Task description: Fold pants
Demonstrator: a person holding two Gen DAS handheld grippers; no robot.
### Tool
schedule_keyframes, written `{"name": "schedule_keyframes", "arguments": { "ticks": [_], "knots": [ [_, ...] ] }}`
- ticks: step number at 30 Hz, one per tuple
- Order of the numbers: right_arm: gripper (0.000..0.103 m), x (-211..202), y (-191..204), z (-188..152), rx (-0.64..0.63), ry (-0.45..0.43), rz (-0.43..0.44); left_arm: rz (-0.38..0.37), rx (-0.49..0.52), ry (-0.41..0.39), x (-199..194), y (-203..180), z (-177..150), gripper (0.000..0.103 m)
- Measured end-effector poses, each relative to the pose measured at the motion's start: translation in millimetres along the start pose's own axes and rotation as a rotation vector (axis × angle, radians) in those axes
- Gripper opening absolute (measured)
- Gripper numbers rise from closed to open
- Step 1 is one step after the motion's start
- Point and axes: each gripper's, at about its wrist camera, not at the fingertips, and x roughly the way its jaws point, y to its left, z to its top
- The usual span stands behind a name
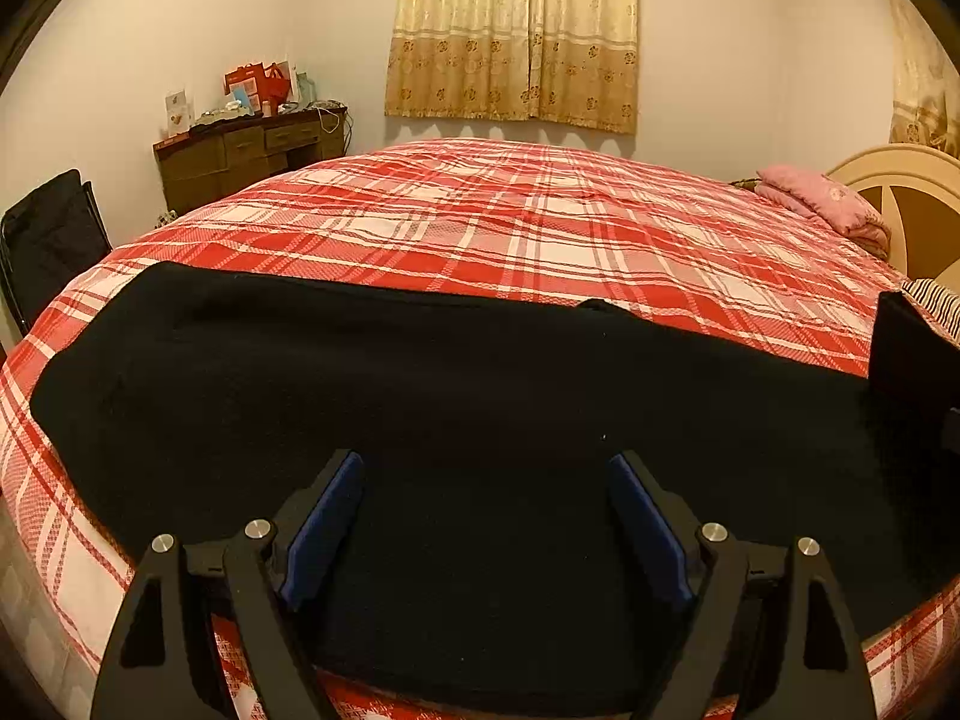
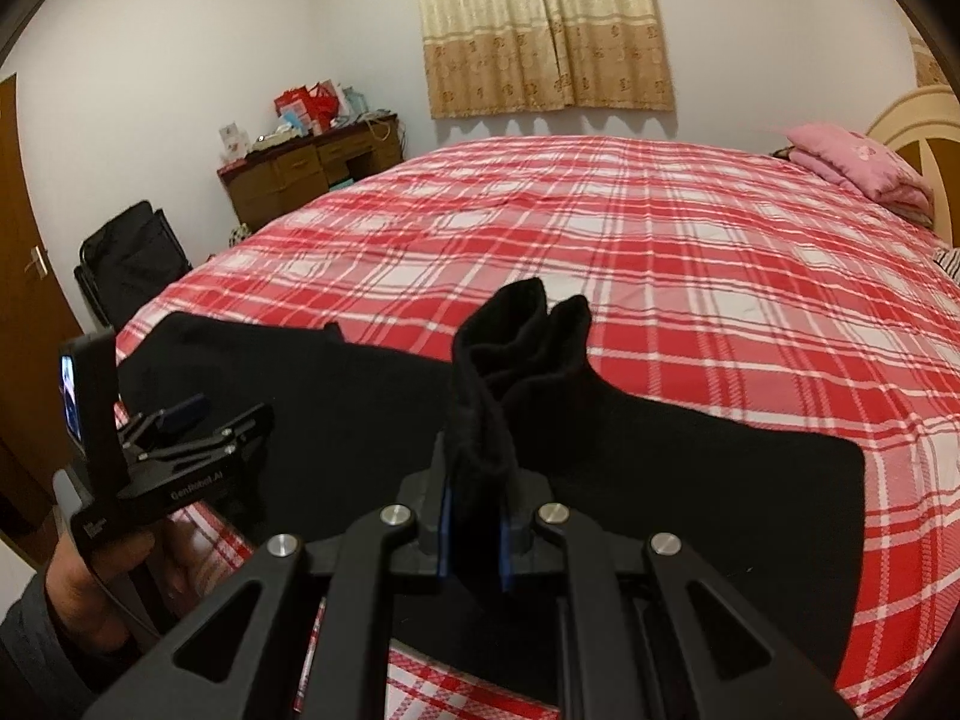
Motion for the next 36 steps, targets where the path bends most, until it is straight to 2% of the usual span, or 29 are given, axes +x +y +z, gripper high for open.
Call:
{"name": "schedule_keyframes", "arguments": {
  "ticks": [15,18,19,20,22,24,28,31,34,36],
  "knots": [
    [0.014,30.4,20.4,-10.7,-0.076,0.062,-0.024,-0.002,-0.001,-0.006,-3.7,-0.2,-0.4,0.085],
    [0.021,38.9,26.2,-16.9,-0.124,0.103,-0.022,-0.076,-0.032,-0.004,-9.3,-0.7,2.0,0.085],
    [0.028,39.8,27.5,-18.6,-0.135,0.121,-0.007,-0.103,-0.038,-0.002,-11.6,-1.3,3.0,0.085],
    [0.044,36.9,29.2,-20.8,-0.15,0.131,0.013,-0.155,-0.048,0.0,-15.1,-4.0,4.6,0.085],
    [0.052,25.0,27.2,-22.9,-0.155,0.116,0.045,-0.232,-0.055,0.011,-17.8,-12.7,7.3,0.085],
    [0.052,13.6,19.2,-21.4,-0.135,0.102,0.05,-0.304,-0.035,0.032,-21.1,-29.0,9.5,0.085],
    [0.053,-13.2,-8.8,-19.2,-0.103,0.062,0.034,-0.384,0.027,0.062,-22.1,-63.8,21.5,0.085],
    [0.056,-29.2,-34.9,-23.3,-0.083,0.041,-0.036,-0.44,0.039,0.12,-8.4,-89.9,29.4,0.085],
    [0.059,-36.4,-60.2,-24.9,-0.025,0.015,-0.081,-0.445,0.053,0.165,6.3,-112.9,29.6,0.085],
    [0.059,-40.5,-72.7,-24.7,0.011,-0.004,-0.093,-0.419,0.093,0.191,12.9,-132.3,26.9,0.082]
  ]
}}
